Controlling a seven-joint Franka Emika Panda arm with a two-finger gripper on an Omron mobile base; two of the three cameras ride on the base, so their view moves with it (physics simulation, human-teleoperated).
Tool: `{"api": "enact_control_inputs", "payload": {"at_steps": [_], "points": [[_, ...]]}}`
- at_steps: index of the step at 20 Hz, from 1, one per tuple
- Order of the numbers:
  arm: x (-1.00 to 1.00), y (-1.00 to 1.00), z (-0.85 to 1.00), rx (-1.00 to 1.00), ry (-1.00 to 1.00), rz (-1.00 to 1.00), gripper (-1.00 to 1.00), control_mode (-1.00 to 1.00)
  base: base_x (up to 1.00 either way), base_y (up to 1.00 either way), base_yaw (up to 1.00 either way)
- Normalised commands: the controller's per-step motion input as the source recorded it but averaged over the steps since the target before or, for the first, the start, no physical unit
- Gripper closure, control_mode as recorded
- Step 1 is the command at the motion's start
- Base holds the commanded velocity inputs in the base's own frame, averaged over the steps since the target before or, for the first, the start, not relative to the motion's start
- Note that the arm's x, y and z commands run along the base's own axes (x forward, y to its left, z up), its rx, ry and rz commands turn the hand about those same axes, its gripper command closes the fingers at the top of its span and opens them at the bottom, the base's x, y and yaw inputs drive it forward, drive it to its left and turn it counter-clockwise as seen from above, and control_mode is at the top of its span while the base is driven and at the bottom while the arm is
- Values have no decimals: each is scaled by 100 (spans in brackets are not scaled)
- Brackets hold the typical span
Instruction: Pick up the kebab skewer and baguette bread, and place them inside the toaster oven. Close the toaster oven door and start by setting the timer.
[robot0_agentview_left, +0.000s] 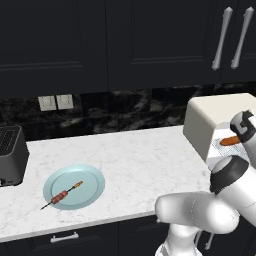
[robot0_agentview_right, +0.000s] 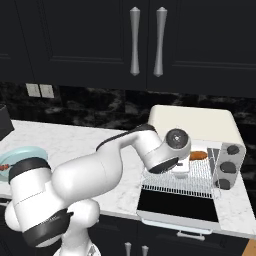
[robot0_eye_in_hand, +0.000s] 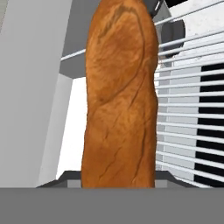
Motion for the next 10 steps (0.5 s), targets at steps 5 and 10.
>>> {"api": "enact_control_inputs", "payload": {"at_steps": [5,10], "points": [[17,-15,-10,3,1,0,100,-100,0,0,0],[16,0,-8,0,2,0,-100,-100,0,0,0]]}}
